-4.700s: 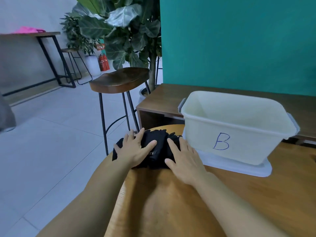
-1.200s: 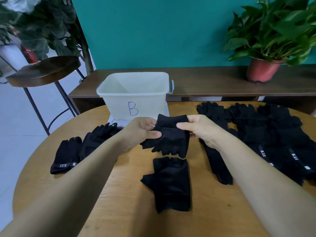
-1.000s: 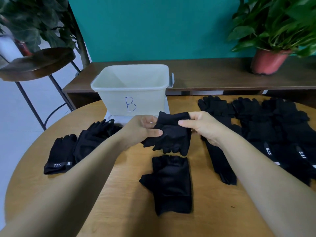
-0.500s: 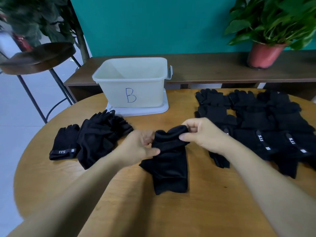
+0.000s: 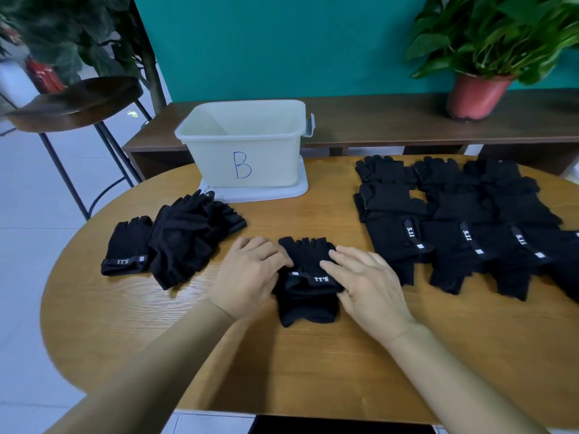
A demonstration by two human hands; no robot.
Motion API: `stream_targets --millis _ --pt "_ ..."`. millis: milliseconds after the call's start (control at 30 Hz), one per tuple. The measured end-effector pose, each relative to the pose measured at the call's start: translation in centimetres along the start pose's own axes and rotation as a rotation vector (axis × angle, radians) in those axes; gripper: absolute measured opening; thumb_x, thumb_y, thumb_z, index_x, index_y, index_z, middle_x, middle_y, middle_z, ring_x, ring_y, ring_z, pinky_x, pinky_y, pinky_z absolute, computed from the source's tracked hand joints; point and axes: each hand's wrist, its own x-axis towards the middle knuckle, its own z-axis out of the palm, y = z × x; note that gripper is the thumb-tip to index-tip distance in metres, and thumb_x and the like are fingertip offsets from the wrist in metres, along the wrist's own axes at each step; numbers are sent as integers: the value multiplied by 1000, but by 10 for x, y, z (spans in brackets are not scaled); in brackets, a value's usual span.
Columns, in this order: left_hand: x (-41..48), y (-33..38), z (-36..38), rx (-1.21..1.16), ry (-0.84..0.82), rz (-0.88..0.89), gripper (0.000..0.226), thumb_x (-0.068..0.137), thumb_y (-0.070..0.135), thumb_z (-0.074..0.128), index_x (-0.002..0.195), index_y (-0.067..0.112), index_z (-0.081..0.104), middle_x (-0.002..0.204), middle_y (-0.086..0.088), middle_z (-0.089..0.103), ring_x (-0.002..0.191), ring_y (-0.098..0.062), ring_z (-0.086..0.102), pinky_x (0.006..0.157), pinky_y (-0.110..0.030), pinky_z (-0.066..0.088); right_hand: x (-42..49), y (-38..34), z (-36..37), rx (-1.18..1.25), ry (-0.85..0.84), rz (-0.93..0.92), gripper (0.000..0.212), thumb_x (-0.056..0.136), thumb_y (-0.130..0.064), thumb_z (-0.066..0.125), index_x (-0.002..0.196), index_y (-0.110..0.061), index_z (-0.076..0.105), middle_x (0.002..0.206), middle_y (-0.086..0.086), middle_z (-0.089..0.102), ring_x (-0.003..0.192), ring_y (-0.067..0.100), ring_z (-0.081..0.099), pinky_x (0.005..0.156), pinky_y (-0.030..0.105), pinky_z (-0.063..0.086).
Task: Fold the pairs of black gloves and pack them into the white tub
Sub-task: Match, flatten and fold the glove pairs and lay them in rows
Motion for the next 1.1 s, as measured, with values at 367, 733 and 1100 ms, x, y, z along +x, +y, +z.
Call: stream_targets --millis 367,733,1100 --pt "-22 -8 14 89 -15 133 22 85 10 59 98 22 73 100 6 69 91 -18 59 80 -33 37 -8 3 22 -78 34 -127 52 52 4 84 100 -15 77 109 10 73 108 28 68 89 40 54" --pt "-27 -5 9 107 -108 193 34 83 4 53 108 18 71 104 0 66 90 -21 59 88 -35 38 -16 5 21 -86 31 -134 51 52 9 82 97 -15 78 109 9 73 108 28 68 94 39 51" --pt "9 42 27 -31 -320 -271 70 99 47 4 158 10 11 166 -5 6 153 -15 -2 123 -30 -8 36 -15 24 -92 -433 46 60 104 -31 20 156 -10 0 163 4 -11 150 15 -14 122 34 -9"
